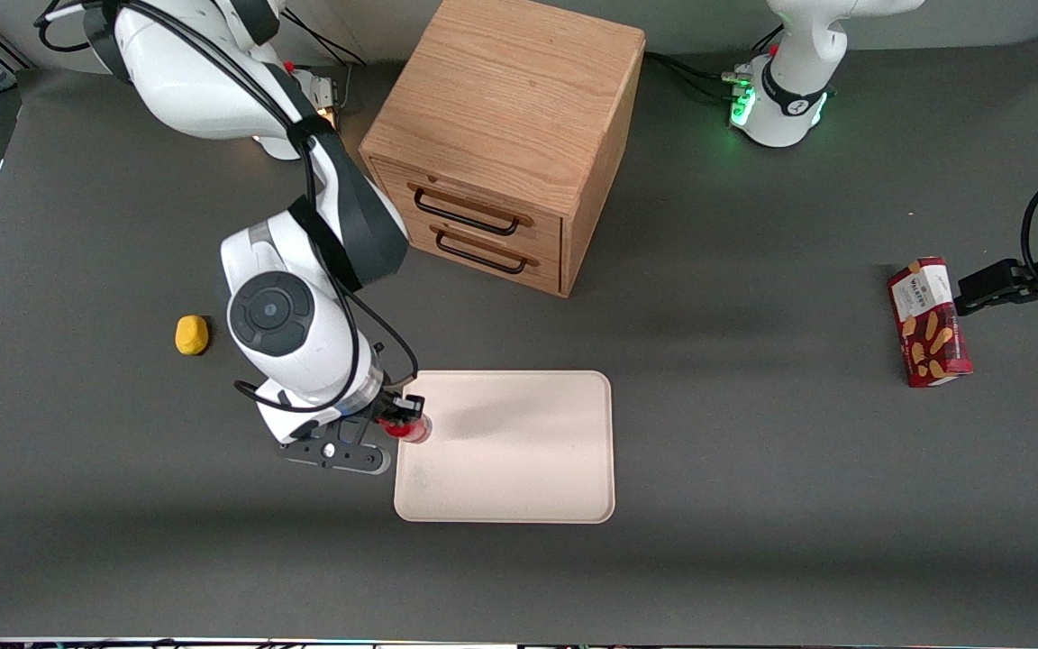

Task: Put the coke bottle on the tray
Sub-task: 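Lower the bottle upright onto the tray's edge and open the right gripper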

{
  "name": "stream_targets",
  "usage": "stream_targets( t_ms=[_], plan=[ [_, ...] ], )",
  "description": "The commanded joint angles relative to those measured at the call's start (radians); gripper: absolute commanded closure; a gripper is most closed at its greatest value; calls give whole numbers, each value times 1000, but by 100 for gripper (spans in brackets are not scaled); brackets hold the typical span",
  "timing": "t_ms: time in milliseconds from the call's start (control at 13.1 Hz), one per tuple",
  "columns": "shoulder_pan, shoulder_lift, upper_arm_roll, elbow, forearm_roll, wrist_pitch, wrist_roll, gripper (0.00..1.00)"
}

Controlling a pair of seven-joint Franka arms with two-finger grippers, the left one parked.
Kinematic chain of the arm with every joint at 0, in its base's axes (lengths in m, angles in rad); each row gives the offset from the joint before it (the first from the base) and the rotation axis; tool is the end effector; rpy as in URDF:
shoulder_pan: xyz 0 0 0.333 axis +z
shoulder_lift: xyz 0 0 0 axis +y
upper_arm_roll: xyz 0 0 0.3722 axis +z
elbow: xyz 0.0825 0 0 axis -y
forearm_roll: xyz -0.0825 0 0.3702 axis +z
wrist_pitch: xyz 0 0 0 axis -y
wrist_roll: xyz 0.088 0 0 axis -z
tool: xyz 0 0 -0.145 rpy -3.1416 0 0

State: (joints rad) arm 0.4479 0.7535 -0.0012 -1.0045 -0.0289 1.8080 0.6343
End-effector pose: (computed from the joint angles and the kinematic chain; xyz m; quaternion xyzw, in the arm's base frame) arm 0.7130 0.3380 0.4198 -0.9955 0.0904 -0.0289 0.0004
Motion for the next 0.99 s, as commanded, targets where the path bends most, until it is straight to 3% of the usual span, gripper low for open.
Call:
stream_targets(
  t_ms=[0,918],
  plan=[
    [-12,39,13,35,-22,40,-5,100],
    [-17,69,12,-82,-16,192,2,100]
  ],
)
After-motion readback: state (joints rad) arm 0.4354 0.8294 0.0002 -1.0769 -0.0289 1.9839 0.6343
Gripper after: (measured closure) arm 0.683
